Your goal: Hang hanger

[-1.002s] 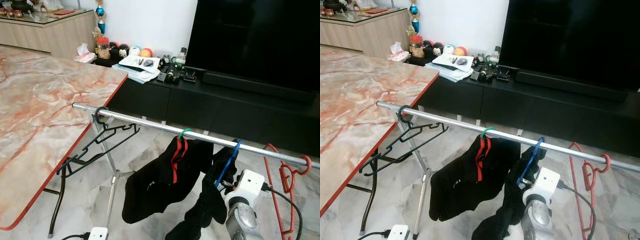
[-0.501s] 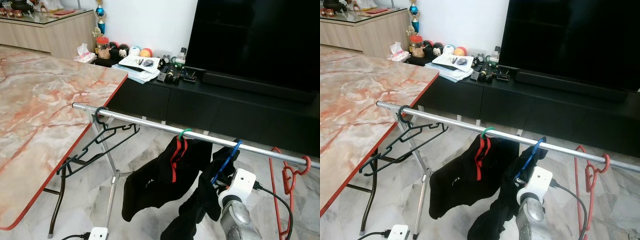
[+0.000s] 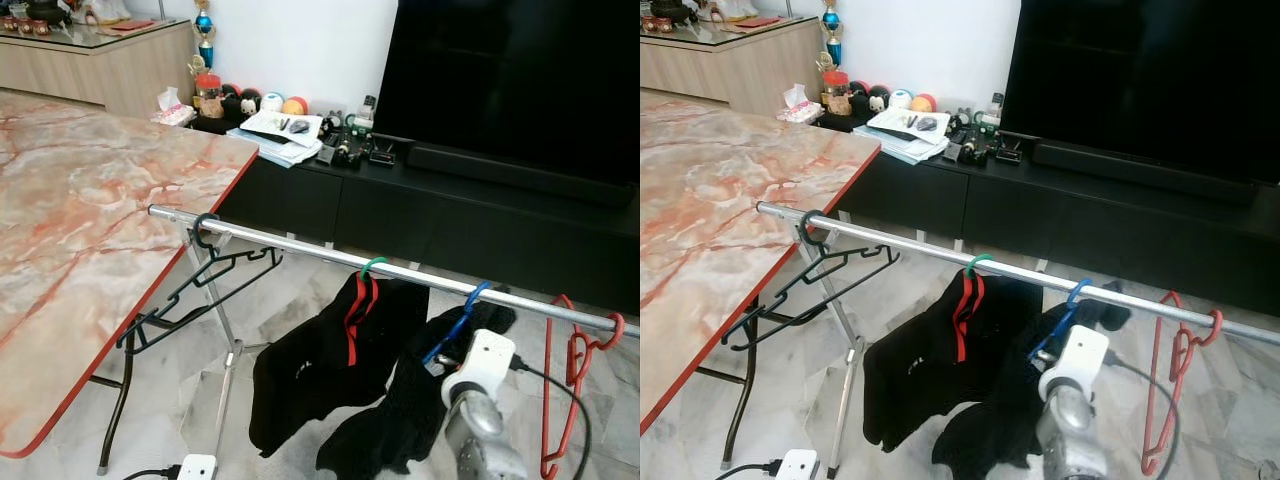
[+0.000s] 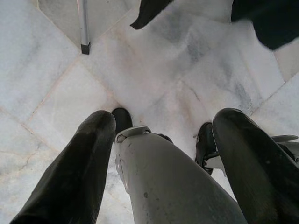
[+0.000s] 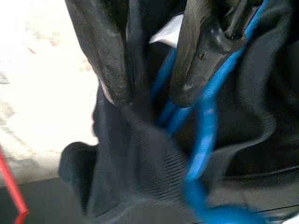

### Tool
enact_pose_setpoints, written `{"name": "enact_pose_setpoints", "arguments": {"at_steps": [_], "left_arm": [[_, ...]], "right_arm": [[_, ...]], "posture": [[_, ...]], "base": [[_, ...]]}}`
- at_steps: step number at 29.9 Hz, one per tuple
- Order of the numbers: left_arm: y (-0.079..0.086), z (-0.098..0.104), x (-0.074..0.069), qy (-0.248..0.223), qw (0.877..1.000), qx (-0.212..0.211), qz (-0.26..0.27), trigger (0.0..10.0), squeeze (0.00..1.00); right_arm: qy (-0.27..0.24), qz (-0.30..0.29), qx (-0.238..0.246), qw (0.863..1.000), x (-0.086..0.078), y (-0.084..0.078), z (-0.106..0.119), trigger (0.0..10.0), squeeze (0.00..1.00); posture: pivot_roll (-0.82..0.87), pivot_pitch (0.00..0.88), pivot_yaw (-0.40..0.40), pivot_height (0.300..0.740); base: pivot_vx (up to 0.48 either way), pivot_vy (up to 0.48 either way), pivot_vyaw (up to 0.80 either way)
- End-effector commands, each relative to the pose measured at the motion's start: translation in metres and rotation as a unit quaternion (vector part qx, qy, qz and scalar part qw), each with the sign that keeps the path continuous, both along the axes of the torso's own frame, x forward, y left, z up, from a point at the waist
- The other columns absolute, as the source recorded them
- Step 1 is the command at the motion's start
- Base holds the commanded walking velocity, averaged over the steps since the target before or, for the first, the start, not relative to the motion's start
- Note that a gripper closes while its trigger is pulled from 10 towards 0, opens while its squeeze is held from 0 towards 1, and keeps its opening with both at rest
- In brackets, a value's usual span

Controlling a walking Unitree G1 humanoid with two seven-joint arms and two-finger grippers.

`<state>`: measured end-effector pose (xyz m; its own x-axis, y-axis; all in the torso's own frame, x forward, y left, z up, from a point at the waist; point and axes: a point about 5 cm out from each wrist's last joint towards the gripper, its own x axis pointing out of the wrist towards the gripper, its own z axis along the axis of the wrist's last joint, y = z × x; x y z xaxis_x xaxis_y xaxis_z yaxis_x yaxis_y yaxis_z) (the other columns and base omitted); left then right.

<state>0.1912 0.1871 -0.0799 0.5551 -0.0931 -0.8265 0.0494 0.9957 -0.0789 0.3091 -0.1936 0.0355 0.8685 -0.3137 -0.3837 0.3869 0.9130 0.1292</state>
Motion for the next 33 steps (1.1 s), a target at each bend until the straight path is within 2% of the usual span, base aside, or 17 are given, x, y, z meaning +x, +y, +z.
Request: {"name": "enact_pose_setpoints", "arguments": {"at_steps": [1, 15, 17, 18, 19, 22, 25, 28, 31, 33], "left_arm": [[-0.002, -0.001, -0.001, 0.008, 1.0, 0.0, -0.008, 10.0, 0.0], [-0.002, -0.001, -0.001, 0.008, 1.0, 0.0, -0.008, 10.0, 0.0], [-0.002, -0.001, -0.001, 0.008, 1.0, 0.0, -0.008, 10.0, 0.0], [-0.002, -0.001, -0.001, 0.008, 1.0, 0.0, -0.008, 10.0, 0.0], [-0.002, -0.001, -0.001, 0.008, 1.0, 0.0, -0.008, 10.0, 0.0], [-0.002, -0.001, -0.001, 0.008, 1.0, 0.0, -0.008, 10.0, 0.0], [-0.002, -0.001, -0.001, 0.008, 1.0, -0.001, -0.008, 10.0, 0.0], [-0.002, -0.001, -0.001, 0.009, 1.0, 0.0, -0.011, 10.0, 0.0], [-0.002, -0.001, -0.001, 0.009, 1.0, -0.001, -0.012, 10.0, 0.0], [-0.002, -0.001, 0.0, 0.008, 1.0, -0.001, -0.012, 10.0, 0.0]], "right_arm": [[0.001, -0.019, -0.011, 1.0, 0.001, -0.006, 0.001, 10.0, 0.0], [0.017, -0.031, -0.059, 0.998, -0.005, -0.011, -0.004, 10.0, 0.0], [-0.03, -0.017, -0.046, 0.998, -0.003, -0.007, 0.004, 10.0, 0.0], [-0.03, -0.017, -0.046, 0.998, -0.003, -0.007, 0.004, 10.0, 0.0], [-0.079, 0.003, -0.045, 0.996, -0.004, -0.002, 0.015, 10.0, 0.0], [-0.127, 0.028, -0.05, 0.99, -0.008, 0.005, 0.027, 10.0, 0.0], [-0.141, 0.041, -0.057, 0.988, -0.011, 0.008, 0.031, 10.0, 0.0], [-0.156, 0.104, -0.056, 0.981, -0.029, 0.02, 0.038, 10.0, 0.0], [-0.133, 0.14, -0.053, 0.98, -0.039, 0.026, 0.031, 10.0, 0.0], [-0.121, 0.133, -0.057, 0.982, -0.039, 0.024, 0.028, 10.0, 0.0]], "posture": [[0.12, 0.0, -0.086, 0.74], [0.12, 0.0, -0.086, 0.74], [0.12, 0.0, -0.088, 0.74], [0.12, 0.0, -0.088, 0.74], [0.12, 0.0, -0.09, 0.74], [0.12, 0.0, -0.091, 0.74], [0.12, 0.0, -0.09, 0.74], [0.11, 0.0, -0.092, 0.74], [0.1, 0.0, -0.092, 0.74], [0.1, 0.0, -0.092, 0.74]], "base": [[0.0, 0.0, 0.0], [0.0, 0.0, 0.0], [0.0, 0.0, 0.0], [0.0, 0.0, 0.0], [0.0, 0.0, 0.0], [0.0, 0.0, 0.0], [0.0, 0.0, 0.0], [0.0, 0.0, 0.0], [0.0, 0.0, 0.0], [0.0, 0.0, 0.0]]}}
